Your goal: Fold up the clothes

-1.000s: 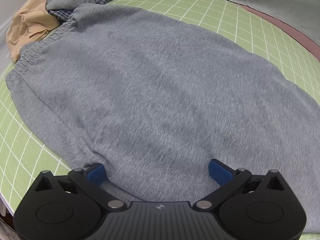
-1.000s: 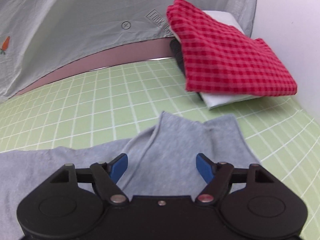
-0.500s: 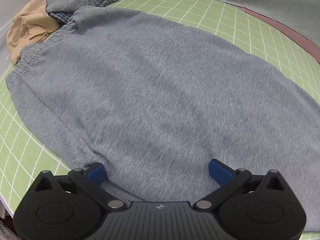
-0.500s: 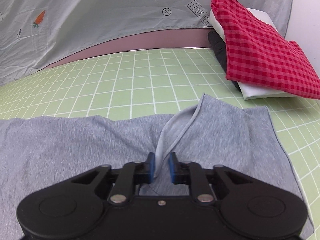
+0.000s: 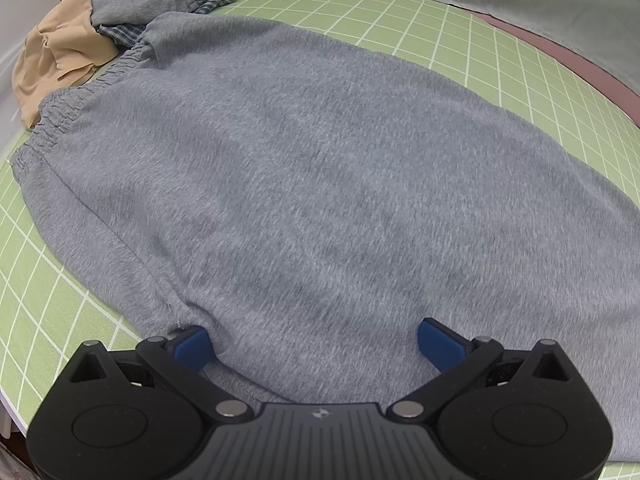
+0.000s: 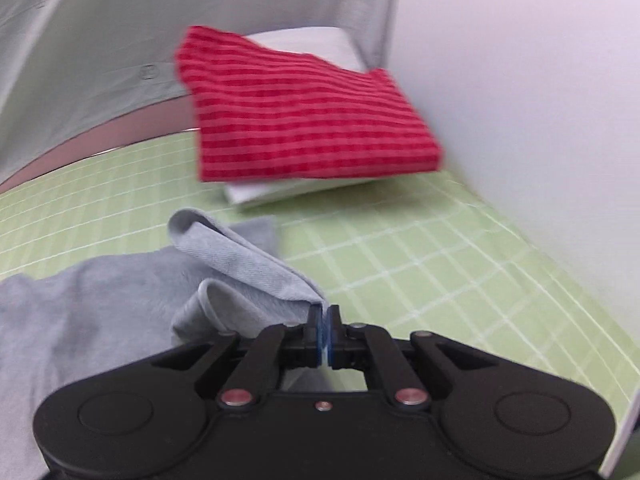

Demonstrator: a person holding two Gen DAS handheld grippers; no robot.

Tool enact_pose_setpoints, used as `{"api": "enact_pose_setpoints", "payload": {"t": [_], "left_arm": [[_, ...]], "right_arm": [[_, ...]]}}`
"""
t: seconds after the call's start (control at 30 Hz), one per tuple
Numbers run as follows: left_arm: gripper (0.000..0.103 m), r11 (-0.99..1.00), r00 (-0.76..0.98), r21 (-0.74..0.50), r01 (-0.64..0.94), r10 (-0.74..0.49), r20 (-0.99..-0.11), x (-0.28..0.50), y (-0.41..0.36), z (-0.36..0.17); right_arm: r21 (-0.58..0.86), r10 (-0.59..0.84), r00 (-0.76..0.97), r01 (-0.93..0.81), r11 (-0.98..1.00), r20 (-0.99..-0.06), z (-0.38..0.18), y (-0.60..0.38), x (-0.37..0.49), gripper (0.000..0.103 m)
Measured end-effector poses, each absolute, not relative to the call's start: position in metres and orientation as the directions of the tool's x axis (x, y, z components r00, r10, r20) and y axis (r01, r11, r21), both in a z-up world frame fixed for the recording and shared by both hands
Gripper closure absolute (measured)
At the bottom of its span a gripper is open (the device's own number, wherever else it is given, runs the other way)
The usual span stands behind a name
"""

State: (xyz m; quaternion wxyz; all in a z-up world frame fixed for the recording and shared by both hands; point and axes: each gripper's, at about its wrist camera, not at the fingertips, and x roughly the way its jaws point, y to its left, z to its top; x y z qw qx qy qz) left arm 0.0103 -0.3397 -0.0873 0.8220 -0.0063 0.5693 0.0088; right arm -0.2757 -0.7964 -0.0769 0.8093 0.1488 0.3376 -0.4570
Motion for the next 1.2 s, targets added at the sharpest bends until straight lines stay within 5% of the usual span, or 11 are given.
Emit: {"api": "enact_pose_setpoints", "payload": {"t": [0.13,0.2,0.53,0.97,1.2], "left_arm": [[0.000,1.000,0.350,0.000,-0.023,0.008,-0.937,0.010,-0.340,-0.087],[0.000,1.000,0.349,0.000,-0.022,0.008,-0.937,0.010,-0.340,-0.087],[0.000,1.000,0.349,-0.003,-0.023,0.005,-0.937,0.009,-0.340,-0.088],[0.000,0.994,0.378,-0.103,-0.046,-0.078,-0.922,-0.006,-0.303,-0.072],[0.000,0.988,0.439,-0.071,-0.140,-0.002,-0.898,-0.005,-0.221,-0.054]], "right_arm": [[-0.103,-0.672,0.266,0.884,0.455,-0.691,-0.081,-0.808,-0.301,0.086],[-0.079,-0.672,0.281,0.889,0.452,-0.685,-0.081,-0.804,-0.304,0.069],[0.029,-0.557,0.408,0.824,0.566,-0.724,-0.104,-0.756,-0.268,0.048],[-0.053,-0.598,0.335,0.842,0.537,-0.728,-0.098,-0.706,-0.281,0.003],[-0.037,-0.536,0.430,0.755,0.655,-0.727,-0.088,-0.652,-0.235,0.000]]}}
